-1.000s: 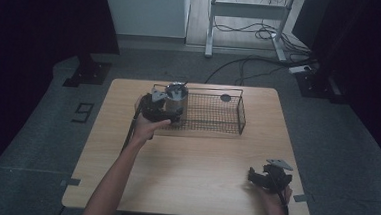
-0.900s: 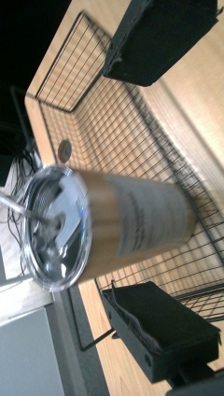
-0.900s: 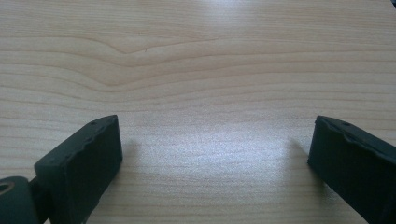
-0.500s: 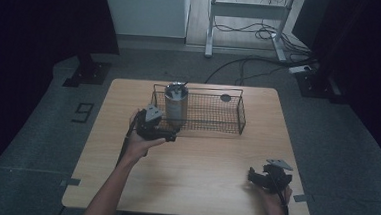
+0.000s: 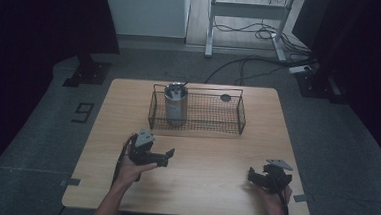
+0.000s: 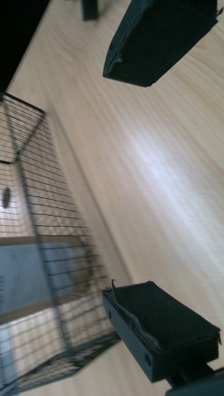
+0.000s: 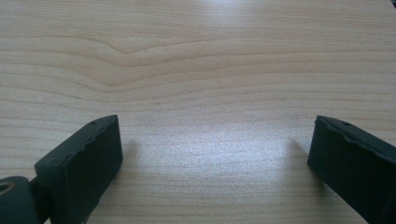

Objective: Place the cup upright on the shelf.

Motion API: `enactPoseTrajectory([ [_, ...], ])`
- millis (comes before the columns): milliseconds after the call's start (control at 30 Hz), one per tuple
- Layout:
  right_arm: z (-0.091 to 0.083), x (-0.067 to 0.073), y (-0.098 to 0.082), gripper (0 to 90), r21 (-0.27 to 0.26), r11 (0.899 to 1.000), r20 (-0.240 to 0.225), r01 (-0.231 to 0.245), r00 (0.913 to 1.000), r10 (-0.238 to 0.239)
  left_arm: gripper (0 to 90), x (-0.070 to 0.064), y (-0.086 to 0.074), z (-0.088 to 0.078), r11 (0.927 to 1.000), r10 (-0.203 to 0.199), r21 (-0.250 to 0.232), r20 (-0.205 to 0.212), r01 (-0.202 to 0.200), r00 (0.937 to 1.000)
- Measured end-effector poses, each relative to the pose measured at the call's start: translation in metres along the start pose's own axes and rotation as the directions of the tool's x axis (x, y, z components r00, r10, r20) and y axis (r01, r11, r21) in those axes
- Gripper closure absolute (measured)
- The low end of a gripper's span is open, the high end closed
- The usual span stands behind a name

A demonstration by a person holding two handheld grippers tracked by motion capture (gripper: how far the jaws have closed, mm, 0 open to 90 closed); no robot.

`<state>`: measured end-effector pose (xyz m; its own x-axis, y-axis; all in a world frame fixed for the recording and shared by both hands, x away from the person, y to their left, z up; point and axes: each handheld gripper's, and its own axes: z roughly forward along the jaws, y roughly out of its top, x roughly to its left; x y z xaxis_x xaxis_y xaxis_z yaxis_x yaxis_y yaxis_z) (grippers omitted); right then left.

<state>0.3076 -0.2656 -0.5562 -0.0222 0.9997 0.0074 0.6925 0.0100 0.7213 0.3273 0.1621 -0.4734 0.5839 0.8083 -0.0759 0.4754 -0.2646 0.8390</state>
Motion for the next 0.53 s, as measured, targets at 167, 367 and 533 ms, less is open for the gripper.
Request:
enactPoseTrajectory([
  [167, 0.0, 0.0, 0.0, 2.8, 0.0, 1.0, -0.001, 0.0, 1.0, 0.0, 0.6, -0.001, -0.015, 0.002, 0.9995, -0.014, 0.028, 0.01, 0.014, 0.9998],
  [367, 0.0, 0.0, 0.0, 2.8, 0.0, 1.0, 0.0, 0.001, 1.0, -0.001, 0.8, -0.002, -0.019, 0.003, 0.999, -0.017, 0.04, 0.013, 0.017, 0.9998],
  [533, 0.0, 0.0, 0.0, 2.8, 0.0, 1.0, -0.001, 0.0, 1.0, 0.0, 1.0, -0.002, -0.017, 0.001, 0.9993, -0.028, 0.025, 0.016, 0.027, 0.9995],
])
